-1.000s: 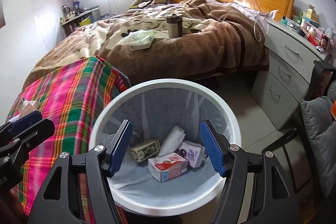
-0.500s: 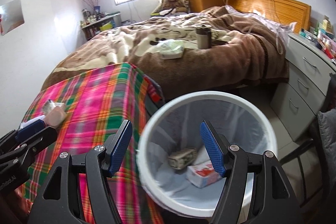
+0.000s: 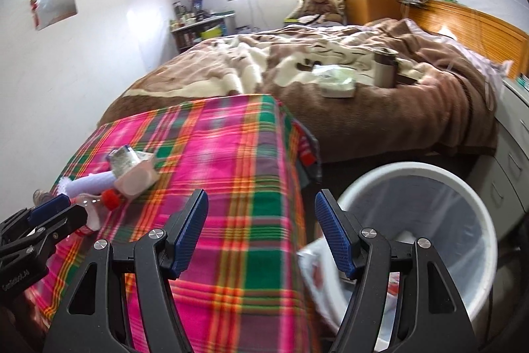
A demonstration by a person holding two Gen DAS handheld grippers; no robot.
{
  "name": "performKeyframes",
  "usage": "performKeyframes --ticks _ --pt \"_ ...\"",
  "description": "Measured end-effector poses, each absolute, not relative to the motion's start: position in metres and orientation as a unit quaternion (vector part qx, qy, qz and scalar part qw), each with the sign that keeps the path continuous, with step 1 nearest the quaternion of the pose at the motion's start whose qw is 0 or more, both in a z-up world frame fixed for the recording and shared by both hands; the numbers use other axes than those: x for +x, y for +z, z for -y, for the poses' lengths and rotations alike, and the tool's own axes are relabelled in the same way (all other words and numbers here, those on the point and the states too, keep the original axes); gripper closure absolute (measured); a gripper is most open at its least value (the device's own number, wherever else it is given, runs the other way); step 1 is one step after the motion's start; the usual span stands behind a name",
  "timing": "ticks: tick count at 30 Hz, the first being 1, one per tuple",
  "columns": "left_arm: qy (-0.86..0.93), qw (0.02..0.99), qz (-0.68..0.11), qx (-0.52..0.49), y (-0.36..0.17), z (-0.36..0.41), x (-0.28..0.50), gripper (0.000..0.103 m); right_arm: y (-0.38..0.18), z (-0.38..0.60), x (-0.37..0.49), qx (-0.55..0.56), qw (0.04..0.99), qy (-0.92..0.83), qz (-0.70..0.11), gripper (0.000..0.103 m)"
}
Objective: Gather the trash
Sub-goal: 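Grasp the Coca-Cola bottle with the left tool while the right tool grasps the yogurt cup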
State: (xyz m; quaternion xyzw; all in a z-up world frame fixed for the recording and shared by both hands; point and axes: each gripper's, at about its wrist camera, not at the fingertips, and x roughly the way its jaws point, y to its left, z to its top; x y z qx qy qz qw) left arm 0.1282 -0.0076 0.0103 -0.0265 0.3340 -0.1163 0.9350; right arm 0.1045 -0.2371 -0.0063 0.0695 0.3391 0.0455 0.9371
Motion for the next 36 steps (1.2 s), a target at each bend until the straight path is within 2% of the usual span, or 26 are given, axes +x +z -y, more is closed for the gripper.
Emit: performKeyframes --ticks 9,18,36 --pt "-0.080 0.937 -0.339 -0.037 0.002 -0.051 0.134 0.047 -0.008 0.191 0.125 0.044 0.932 0.087 -0.349 0.034" --pt "-0.070 0.926 -0.369 -0.028 -0.014 -0.086 0.152 0.040 -0.008 0.146 0.150 0.031 0.923 0.132 -0.360 0.034" --pt "-0.115 0.895 -0.430 0.007 -0.053 -0.086 0.178 0.036 -0.025 0.079 0.198 -0.020 0.896 0.181 -0.406 0.034"
